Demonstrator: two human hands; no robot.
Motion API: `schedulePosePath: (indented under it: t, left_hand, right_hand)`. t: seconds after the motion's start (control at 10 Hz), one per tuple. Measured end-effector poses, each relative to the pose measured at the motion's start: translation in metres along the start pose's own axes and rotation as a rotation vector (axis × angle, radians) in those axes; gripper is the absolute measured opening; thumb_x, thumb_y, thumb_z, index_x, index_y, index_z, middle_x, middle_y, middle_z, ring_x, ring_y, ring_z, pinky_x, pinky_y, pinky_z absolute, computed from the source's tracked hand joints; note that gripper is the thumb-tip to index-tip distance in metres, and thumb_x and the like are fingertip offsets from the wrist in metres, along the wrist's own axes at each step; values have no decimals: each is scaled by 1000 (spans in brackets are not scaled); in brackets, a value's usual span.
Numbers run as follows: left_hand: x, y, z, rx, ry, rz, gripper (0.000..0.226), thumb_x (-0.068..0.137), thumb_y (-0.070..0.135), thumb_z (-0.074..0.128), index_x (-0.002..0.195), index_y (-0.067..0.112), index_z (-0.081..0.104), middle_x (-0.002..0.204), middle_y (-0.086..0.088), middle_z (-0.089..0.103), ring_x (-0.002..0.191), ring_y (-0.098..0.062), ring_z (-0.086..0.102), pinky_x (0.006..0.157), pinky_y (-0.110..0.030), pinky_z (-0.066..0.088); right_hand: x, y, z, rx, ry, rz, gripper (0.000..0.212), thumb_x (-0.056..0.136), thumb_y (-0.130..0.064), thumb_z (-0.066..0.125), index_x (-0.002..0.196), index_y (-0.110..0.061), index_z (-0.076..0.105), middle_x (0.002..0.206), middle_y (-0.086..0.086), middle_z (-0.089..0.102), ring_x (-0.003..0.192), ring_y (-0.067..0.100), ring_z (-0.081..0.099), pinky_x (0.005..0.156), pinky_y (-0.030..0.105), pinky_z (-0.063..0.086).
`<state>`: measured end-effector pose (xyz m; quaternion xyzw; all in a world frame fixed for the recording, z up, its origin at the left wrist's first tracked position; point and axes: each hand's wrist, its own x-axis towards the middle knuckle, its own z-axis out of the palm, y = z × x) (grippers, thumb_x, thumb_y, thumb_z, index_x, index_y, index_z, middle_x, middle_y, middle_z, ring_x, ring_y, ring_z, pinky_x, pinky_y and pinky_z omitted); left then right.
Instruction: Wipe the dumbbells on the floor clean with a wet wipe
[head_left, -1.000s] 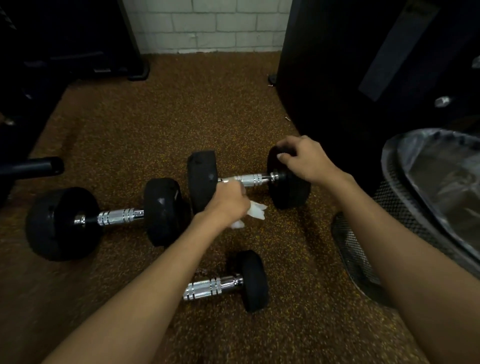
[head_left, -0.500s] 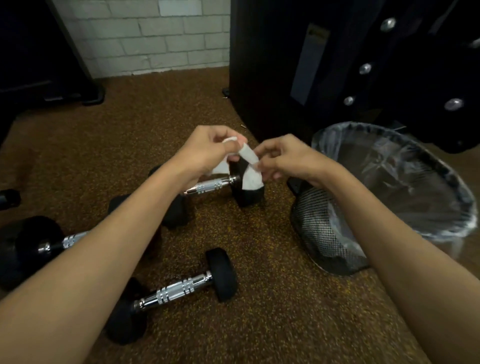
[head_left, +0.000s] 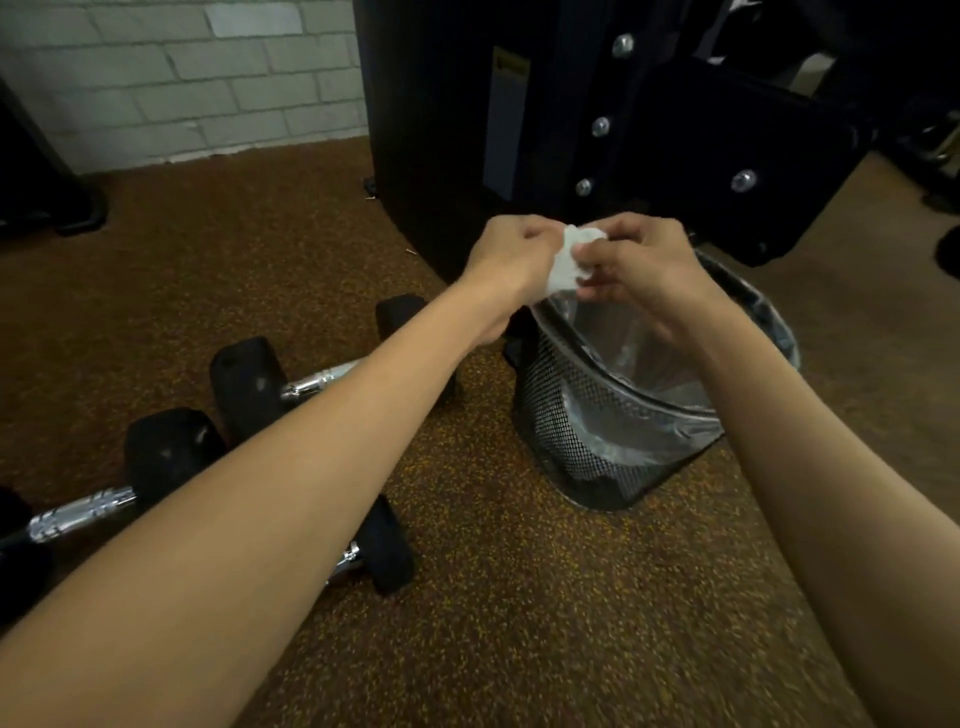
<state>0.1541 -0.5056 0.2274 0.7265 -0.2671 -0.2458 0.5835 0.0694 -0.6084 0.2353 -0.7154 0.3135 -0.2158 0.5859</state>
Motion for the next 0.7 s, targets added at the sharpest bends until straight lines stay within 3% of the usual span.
schedulePosePath:
  t: [0.1,0.2,0.3,0.4,0.5,0.6,0.7]
  left_hand:
    - [7,-2,23,303,-58,141,42,86,10,57,128,15,55,117,-2,63,111,-18,58,97,-30,48]
    - [16,-5,39,628,-128,236,39,86,8,61,124,12,58,122,-8,60,114,-20,56,93,-25,44]
    - [22,-14,53,814,-258,237,28,87,4,60,113,13,64,115,-9,61,105,-23,60,90,-32,50]
    - [22,-23,59,912,-301,246,30,86,3,59,114,14,63,112,-8,57,100,-25,59,85,-34,51]
    - [21,-31,60,852,-272,302,31,88,4,55,116,15,62,103,-2,52,96,-19,57,81,-31,49]
    - [14,-30,52,727,-195,407,30,90,4,53,118,12,63,105,-3,56,97,-15,55,81,-21,41]
    - [9,-32,40,653,-97,515,33,89,2,50,118,11,62,115,-7,58,108,-18,56,88,-20,40]
  right_hand:
    - [11,17,-19,-234,147,-10,12,82,-7,64,93,-10,65,88,15,68,68,21,68,52,26,56]
    - [14,31,-32,-527,110,15,12,82,-7,59,91,-8,66,77,14,67,56,17,64,43,21,54]
    - [16,52,-37,-767,-21,97,9,85,-7,58,86,-3,65,72,18,69,55,21,66,49,28,58]
    - [17,66,-35,-881,-142,194,10,88,-10,59,83,-2,63,70,18,69,61,26,69,55,33,59]
    - [17,71,-34,-956,-241,262,12,90,-16,59,85,-4,60,74,16,68,60,24,66,49,28,54]
    - [16,70,-32,-1056,-281,267,14,91,-20,57,92,-6,54,71,11,62,57,22,60,46,25,46]
    - [16,70,-29,-1084,-280,243,14,92,-20,52,94,-7,56,70,9,59,58,21,59,45,25,43]
